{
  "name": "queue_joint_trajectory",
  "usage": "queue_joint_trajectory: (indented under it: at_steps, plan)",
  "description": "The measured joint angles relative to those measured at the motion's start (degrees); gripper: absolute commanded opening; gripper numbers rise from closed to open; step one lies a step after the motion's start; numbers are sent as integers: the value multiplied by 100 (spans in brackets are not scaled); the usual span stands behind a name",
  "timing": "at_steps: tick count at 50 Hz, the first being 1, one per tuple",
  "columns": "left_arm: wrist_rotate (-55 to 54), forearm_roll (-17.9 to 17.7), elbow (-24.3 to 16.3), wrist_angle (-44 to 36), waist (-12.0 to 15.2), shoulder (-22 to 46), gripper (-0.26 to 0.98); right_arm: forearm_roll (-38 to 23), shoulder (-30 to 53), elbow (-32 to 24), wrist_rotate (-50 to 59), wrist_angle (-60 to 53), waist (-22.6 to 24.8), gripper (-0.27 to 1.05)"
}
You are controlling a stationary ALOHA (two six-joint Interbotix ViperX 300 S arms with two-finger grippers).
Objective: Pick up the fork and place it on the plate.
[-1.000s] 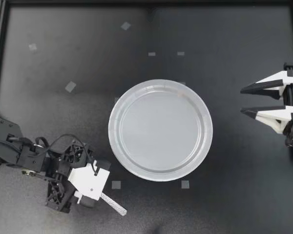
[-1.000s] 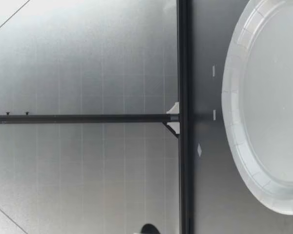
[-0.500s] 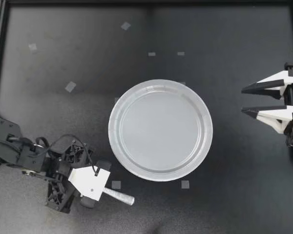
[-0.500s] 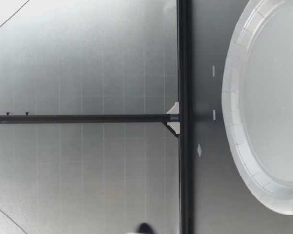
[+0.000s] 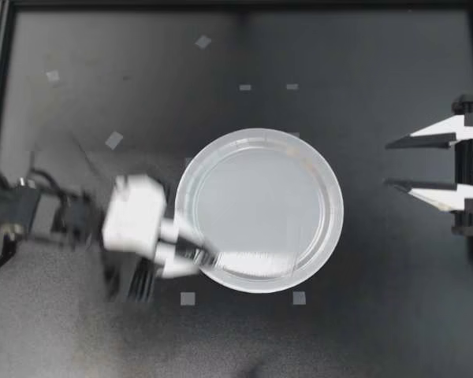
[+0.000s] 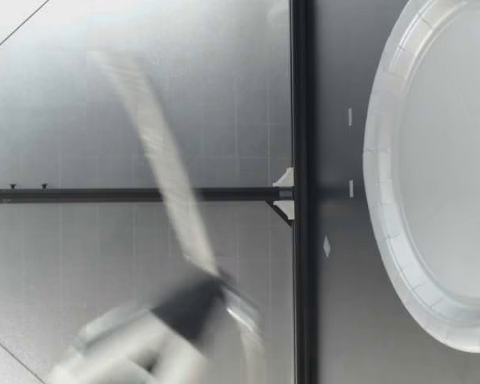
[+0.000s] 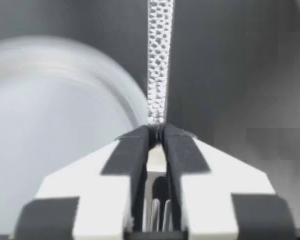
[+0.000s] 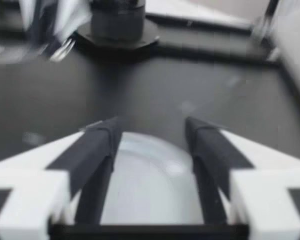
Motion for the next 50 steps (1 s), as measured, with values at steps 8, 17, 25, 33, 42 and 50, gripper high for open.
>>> queue_joint_trajectory:
  at_steps: [8, 17, 25, 33, 42, 50]
  plan:
    - [-2136, -1239, 809, -2663, 563, -343, 9, -571, 44, -299, -2355, 0, -475, 61]
    - [-5361, -1573, 1626, -4720, 615, -457, 9, -738, 149, -431, -5484, -167, -1266, 65]
    - [-6741, -861, 1441, -4878, 615, -26, 9, -571, 756, -431, -7207, -896, -1292, 65]
    - [-7137, -229, 765, -4808, 606, 536, 9, -483, 1714, -475, -7392, -1758, -1292, 65]
    - [-7699, 149, 492, -4772, 598, 949, 9, -439, 2399, -606, -7400, -2435, -1292, 65]
    - [-8007, 299, 422, -4781, 598, 1143, 9, -439, 2681, -809, -7392, -2575, -1292, 65]
